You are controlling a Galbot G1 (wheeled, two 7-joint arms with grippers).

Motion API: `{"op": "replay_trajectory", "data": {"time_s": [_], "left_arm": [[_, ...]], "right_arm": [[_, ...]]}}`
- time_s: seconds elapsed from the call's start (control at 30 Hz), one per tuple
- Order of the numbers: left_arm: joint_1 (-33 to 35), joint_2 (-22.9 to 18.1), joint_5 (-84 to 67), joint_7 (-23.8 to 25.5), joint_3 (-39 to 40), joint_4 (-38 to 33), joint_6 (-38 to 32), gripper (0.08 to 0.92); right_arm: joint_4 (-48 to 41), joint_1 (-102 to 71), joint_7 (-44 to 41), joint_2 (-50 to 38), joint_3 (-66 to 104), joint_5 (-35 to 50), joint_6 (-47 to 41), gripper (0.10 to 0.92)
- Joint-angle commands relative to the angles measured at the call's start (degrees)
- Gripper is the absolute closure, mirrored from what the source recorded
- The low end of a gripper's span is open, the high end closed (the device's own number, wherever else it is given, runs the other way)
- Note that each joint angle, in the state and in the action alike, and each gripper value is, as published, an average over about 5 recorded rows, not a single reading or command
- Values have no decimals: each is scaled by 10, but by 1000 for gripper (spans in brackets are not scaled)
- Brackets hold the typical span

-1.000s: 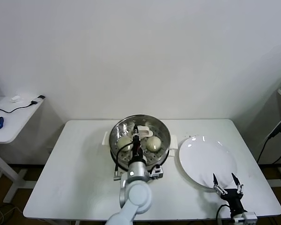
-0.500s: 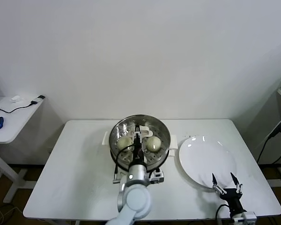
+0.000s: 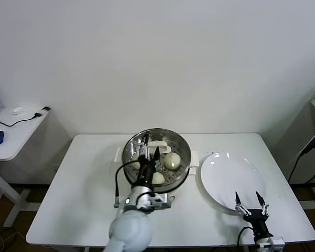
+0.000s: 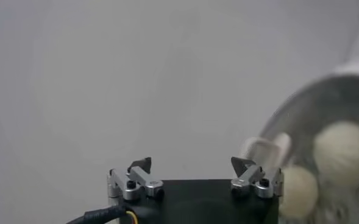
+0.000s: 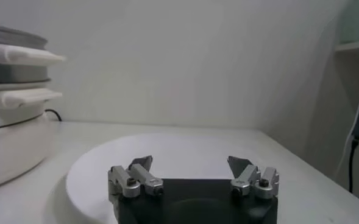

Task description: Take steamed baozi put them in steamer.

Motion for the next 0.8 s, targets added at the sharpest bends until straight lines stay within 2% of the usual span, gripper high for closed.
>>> {"op": "replay_trajectory", "data": {"time_s": [0.03, 0.17, 0.3, 0.5, 0.8], "left_arm": [[96, 24, -554, -161, -209, -80, -246, 178], [154, 46, -701, -149, -300, -34, -294, 177], [189, 95, -814, -141, -333, 48, -348, 177], [184, 115, -824, -120, -338, 168, -419, 177], [165, 110, -782, -109, -316, 244, -436, 177]], "right_arm": [[4, 0, 2, 6, -3, 12, 31, 203], [3, 2, 5, 10, -2, 8, 31, 203], [1, 3, 9, 10, -3, 11, 27, 203], [-4, 5, 8, 12, -7, 12, 27, 203], [-3, 6, 7, 11, -14, 16, 20, 203]]}}
